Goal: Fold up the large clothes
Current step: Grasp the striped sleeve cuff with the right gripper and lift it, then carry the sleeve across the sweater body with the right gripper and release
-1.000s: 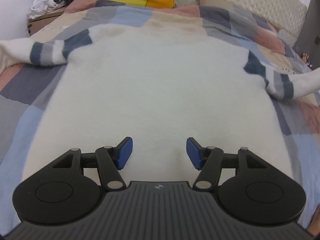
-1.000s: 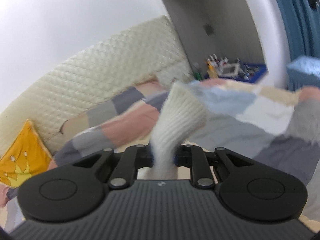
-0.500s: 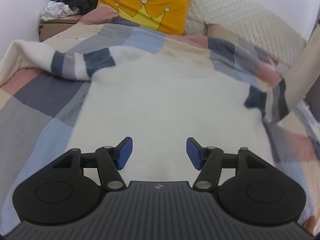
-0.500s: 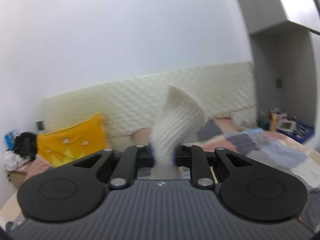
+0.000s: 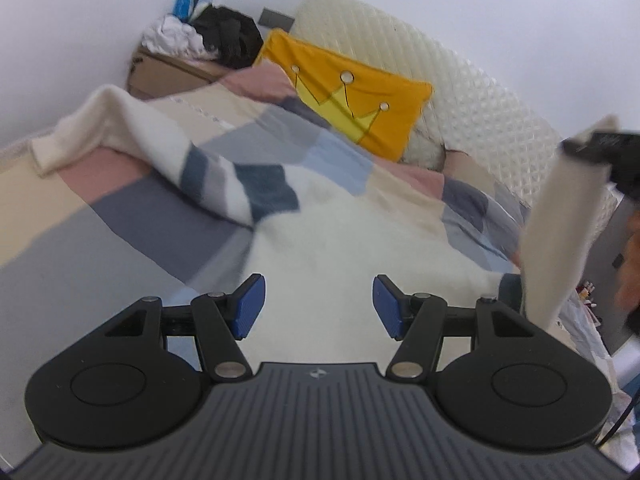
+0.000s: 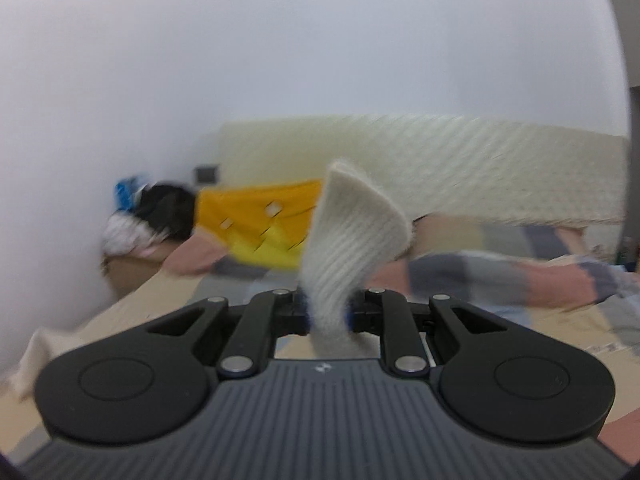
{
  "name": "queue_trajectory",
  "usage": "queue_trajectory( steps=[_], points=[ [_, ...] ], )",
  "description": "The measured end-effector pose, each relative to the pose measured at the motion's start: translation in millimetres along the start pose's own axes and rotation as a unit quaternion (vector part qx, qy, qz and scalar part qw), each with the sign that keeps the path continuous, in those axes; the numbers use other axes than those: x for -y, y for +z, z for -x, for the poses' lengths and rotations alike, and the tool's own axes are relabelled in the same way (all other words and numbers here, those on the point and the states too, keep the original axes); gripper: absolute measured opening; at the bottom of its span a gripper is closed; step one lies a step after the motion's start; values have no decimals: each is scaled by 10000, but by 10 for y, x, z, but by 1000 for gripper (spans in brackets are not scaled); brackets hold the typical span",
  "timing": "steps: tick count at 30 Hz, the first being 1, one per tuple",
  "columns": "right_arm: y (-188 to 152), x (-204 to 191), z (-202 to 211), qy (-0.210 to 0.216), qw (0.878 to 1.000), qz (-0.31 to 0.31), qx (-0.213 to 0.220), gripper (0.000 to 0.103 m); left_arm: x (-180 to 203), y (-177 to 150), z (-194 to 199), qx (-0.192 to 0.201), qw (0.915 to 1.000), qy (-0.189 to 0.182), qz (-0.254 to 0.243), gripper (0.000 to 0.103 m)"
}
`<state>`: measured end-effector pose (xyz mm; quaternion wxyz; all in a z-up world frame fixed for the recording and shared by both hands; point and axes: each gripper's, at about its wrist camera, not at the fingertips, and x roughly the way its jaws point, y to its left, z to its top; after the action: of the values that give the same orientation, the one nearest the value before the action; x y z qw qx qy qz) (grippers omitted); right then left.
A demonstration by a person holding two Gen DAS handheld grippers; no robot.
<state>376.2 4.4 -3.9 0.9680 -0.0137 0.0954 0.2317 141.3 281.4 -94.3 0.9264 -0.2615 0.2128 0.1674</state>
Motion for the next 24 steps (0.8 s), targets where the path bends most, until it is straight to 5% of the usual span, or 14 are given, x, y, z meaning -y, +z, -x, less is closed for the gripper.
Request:
queue_trajectory(
  steps=[12,22,24],
  points=[
    [-1300,-976,-189,654,9914,318,-1084,19,-318,-5,62,217,9983,-203,494,65],
    [-1903,-983,-400,1193,9755,-176,-1841,22,-455,-16,-174,-119,9952,-301,921,65],
    [-1946,-956,-430,1361,9705,-283,-1971,31,-476,-1,-222,-203,9951,-278,925,65]
  ],
)
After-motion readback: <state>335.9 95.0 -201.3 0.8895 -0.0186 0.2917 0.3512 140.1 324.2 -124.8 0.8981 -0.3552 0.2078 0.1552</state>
